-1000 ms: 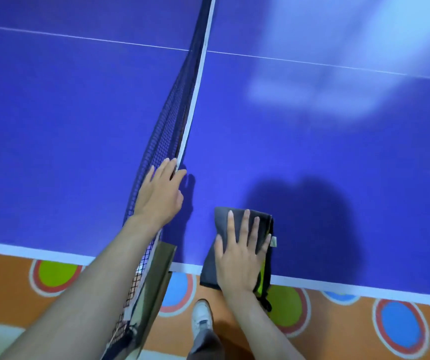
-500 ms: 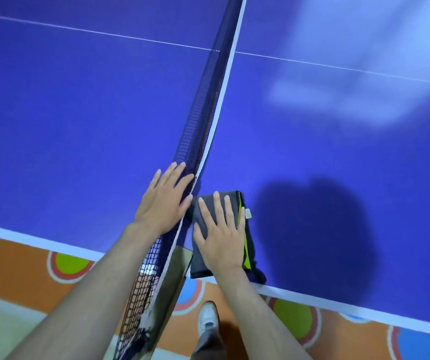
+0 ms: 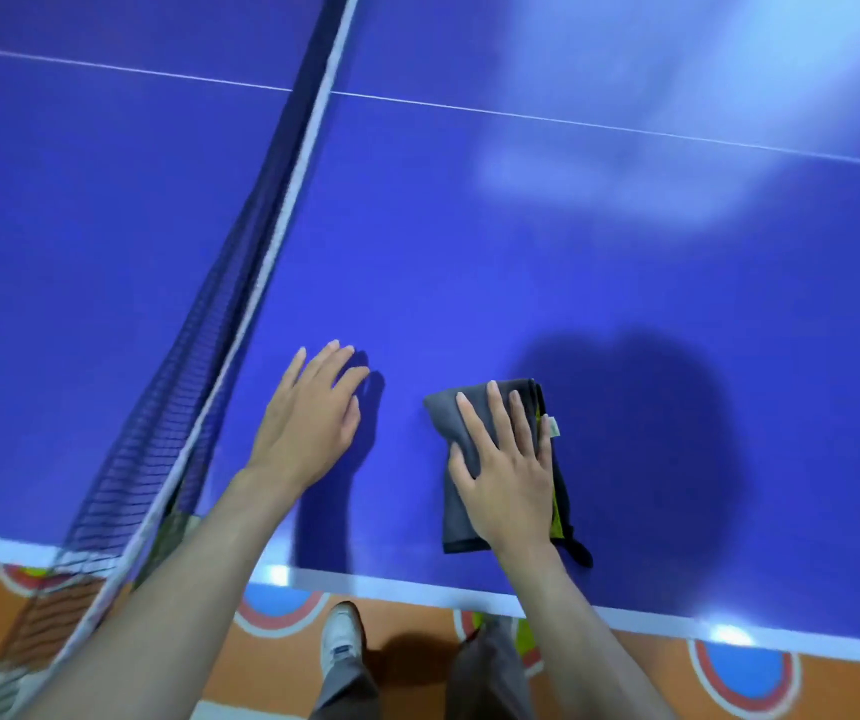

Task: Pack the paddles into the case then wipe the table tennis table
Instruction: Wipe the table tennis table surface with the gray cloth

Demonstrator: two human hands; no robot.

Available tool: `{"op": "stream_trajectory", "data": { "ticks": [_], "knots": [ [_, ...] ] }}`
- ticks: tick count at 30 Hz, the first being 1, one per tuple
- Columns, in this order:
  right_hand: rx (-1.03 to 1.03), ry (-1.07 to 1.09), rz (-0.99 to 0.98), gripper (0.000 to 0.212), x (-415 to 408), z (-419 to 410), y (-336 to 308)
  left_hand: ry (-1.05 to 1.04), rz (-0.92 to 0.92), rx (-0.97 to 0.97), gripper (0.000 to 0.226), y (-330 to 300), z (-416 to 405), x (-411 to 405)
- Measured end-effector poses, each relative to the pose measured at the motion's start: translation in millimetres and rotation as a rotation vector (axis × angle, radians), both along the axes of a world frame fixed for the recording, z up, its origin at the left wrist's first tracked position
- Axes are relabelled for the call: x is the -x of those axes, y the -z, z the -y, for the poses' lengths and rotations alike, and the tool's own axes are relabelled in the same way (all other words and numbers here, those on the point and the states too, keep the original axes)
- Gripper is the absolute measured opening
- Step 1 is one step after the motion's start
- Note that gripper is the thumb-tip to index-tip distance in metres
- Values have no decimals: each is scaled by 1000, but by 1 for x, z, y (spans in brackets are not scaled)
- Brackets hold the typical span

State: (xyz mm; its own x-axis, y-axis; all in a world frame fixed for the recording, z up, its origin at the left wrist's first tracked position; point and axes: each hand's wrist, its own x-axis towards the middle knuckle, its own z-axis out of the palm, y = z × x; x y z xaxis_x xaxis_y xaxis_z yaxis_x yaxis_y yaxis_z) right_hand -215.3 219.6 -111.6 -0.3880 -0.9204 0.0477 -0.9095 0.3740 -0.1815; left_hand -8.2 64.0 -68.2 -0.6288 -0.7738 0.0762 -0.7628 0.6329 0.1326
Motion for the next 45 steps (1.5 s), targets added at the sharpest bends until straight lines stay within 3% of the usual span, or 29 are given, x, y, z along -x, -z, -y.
{"op": "stream_trajectory", "data": {
  "ticks": [14, 20, 26, 31, 45],
  "knots": [
    [21, 271, -63, 63, 251, -125, -5, -107, -116, -201, 25, -4, -71, 170],
    [-29, 408, -82, 64, 285, -116, -2, -188, -161, -303, 22, -14, -82, 193],
    [-32, 529, -56, 68, 254, -84, 6, -199, -209, -291, 22, -20, -56, 173],
    [-25, 483, -68, 68, 196, -28, 12, -207, -231, -296, 21, -21, -15, 123],
    [-91, 190, -34, 67, -80, 175, 7, -408, -243, -280, 21, -43, 106, -49]
  ]
}}
